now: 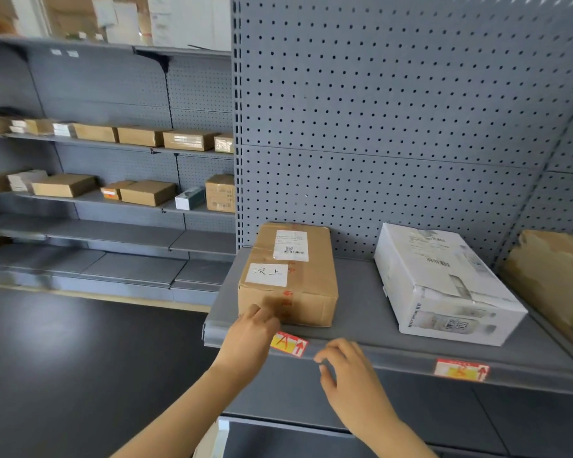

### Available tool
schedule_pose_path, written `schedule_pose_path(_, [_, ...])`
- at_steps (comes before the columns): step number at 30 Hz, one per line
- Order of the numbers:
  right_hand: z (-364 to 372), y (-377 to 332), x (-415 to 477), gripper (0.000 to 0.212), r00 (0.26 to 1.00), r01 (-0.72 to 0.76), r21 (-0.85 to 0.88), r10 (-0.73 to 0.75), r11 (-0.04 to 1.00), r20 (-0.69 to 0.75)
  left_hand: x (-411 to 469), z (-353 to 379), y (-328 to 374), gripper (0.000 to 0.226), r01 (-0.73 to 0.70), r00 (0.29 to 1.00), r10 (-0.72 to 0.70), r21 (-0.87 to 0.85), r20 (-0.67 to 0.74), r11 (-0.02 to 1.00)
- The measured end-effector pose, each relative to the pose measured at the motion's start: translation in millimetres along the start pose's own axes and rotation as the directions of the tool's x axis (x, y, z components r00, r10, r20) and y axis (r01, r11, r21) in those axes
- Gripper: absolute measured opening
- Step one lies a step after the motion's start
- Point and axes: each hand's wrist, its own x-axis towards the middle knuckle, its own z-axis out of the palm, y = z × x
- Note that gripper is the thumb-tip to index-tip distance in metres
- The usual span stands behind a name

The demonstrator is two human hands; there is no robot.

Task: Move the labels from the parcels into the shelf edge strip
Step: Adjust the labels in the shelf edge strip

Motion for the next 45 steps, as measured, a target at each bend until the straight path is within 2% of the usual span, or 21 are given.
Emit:
schedule_pose_path(5, [-0.7, -4.4, 14.7, 0.018, 1.000, 0.025, -0.005, -0.025, 1.000, -0.016, -3.1, 0.7, -2.3, 0.025, 0.054, 0.998, -0.055, -0.066, -0.011, 0.996])
schedule_pose_path(8, [-0.1, -10.3, 26.8, 0.019, 0.997, 0.062, -0.007, -0.062, 0.998, -0.042, -9.6, 4.6, 2.2, 0.012, 0.123, 0.989, -0.139, -0.224, -0.058, 0.967])
schedule_pose_path(11, [3.2, -14.4, 36.7, 0.022, 0.995, 0.093, -0.008, -0.094, 0.996, -0.033, -10.8, 11.0, 6.0, 0.016, 0.195, 0.976, -0.214, -0.297, -0.031, 0.935])
schedule_pose_path(15, [14.2, -14.2, 39.1, 0.024, 0.992, 0.108, -0.075, -0.103, 0.991, 0.068, -11.1, 12.4, 8.1, 0.016, 0.170, 0.981, -0.187, -0.260, -0.042, 0.950])
schedule_pose_path(19, [19.1, -9.1, 41.1, 0.028, 0.992, 0.110, -0.109, -0.102, 0.988, 0.079, -13.6, 9.0, 10.5, 0.010, 0.086, 0.994, -0.096, -0.163, -0.059, 0.983])
schedule_pose_path(22, [20.6, -9.5, 43.7, 0.027, 0.992, 0.113, -0.125, -0.104, 0.986, 0.077, -17.7, 13.4, 10.5, 0.034, 0.031, 0.996, -0.043, -0.150, -0.080, 0.988])
schedule_pose_path(27, [24.5, -14.3, 43.2, 0.024, 0.991, 0.125, -0.140, -0.117, 0.982, 0.063, -23.1, 15.6, 12.6, 0.049, -0.009, 0.995, -0.003, -0.127, -0.098, 0.992])
schedule_pose_path(32, [30.3, -18.6, 36.5, 0.028, 0.992, 0.125, -0.138, -0.120, 0.983, 0.041, -29.4, 20.1, 12.0, 0.066, 0.020, 0.997, -0.030, -0.139, -0.067, 0.990])
schedule_pose_path(36, [35.0, -20.6, 31.2, 0.039, 0.990, 0.135, -0.179, -0.126, 0.975, 0.058, -32.3, 24.6, 10.2, 0.068, 0.019, 1.000, -0.020, -0.088, -0.018, 0.996])
schedule_pose_path(40, [32.7, -20.4, 30.0, 0.040, 0.987, 0.153, -0.174, -0.142, 0.973, 0.075, -34.2, 25.3, 7.8, 0.071, -0.005, 1.000, 0.004, -0.065, -0.015, 0.998])
schedule_pose_path(45, [31.2, -17.8, 23.3, 0.042, 0.987, 0.146, -0.133, -0.135, 0.980, 0.087, -36.9, 28.2, 8.3, 0.057, -0.063, 0.998, 0.063, -0.015, 0.003, 0.998])
